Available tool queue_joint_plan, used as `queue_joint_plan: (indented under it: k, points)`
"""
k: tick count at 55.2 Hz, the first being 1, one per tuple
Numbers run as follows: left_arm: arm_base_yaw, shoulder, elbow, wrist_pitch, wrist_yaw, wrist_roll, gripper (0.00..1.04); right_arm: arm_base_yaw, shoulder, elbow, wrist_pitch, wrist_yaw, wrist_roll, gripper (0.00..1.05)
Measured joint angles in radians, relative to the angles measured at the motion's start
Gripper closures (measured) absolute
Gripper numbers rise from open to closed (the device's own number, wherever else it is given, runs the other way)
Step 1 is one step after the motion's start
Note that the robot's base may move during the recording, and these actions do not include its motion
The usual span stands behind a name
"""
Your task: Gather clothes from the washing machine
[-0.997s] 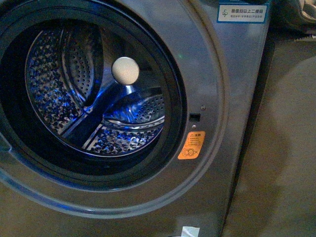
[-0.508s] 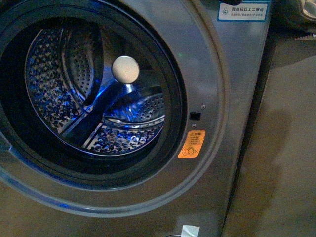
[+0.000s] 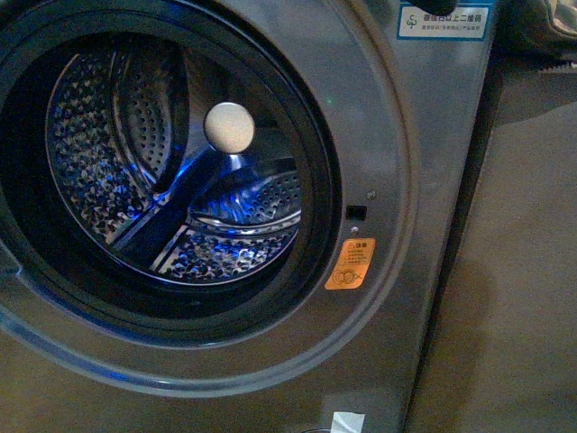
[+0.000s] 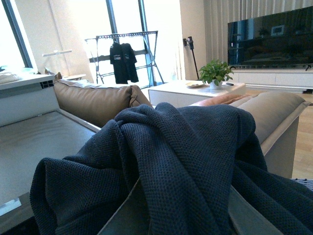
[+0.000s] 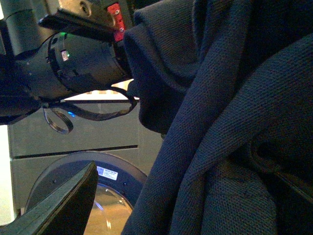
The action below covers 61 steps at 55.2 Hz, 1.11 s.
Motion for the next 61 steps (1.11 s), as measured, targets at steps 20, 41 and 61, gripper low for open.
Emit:
queue_joint_plan:
  k: [20,41,61]
  points:
    - [0.000,0.000,0.000,0.000,-0.001,0.000,0.88,0.079,0.092,0.158,-0.246,0.320,-0.125,0.07]
    - [0.001,0.000,0.000,0.000,-0.007,0.000,0.88,0.170,0.152,0.241,-0.362,0.568,-0.316,0.17]
    - [0.001,0.000,0.003,0.000,0.000,-0.001,0.43,0.055,0.119,0.231,-0.277,0.659,-0.328,0.84]
